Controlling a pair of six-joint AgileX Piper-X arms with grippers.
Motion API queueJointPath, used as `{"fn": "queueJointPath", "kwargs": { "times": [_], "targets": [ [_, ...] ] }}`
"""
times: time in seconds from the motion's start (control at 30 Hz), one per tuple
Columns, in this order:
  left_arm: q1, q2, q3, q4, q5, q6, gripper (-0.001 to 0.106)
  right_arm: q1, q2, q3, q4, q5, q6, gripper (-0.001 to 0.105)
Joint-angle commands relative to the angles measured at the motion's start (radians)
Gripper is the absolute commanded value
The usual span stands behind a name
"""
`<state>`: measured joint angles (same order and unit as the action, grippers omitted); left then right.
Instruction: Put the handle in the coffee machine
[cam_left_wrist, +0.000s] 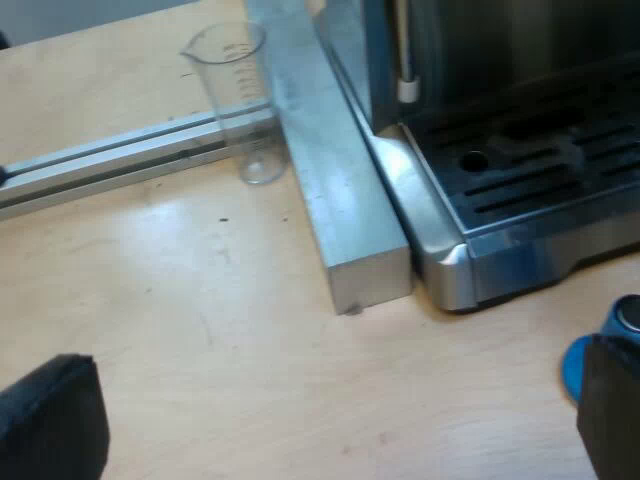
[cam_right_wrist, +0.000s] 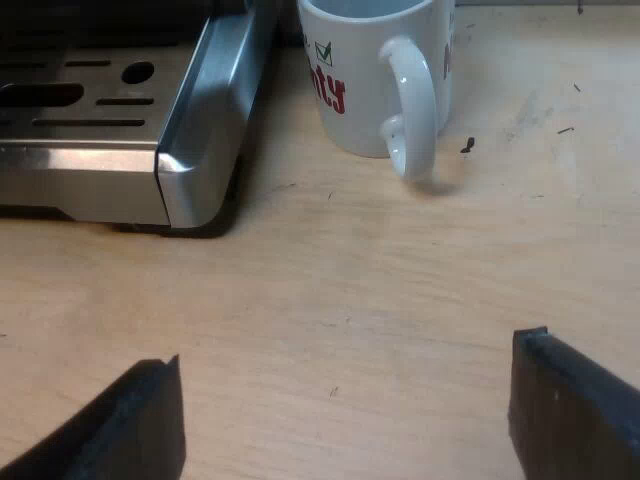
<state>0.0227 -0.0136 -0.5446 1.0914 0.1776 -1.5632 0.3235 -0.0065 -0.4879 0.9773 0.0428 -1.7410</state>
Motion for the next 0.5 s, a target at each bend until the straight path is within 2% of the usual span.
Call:
{"fn": "queueJointPath", "kwargs": {
  "times": [0.03,0.17,0.5],
  "targets": [
    [-0.017,-0.136,0.002,-0.013,-0.007,-0.01,0.097,-0.001,-0.044,-0.007,-0.009,-0.004,-0.005,0.069],
    [-0.024,-0.136,0.002,-0.013,-0.007,-0.01,0.097,-0.027,-0.044,-0.007,-0.009,-0.004,-0.005,0.069],
    [-0.027,-0.136,0.004,-0.019,-0.007,-0.01,0.097,-0.225,-0.044,-0.007,-0.009,-0.002,-0.005,0.069]
  ]
}}
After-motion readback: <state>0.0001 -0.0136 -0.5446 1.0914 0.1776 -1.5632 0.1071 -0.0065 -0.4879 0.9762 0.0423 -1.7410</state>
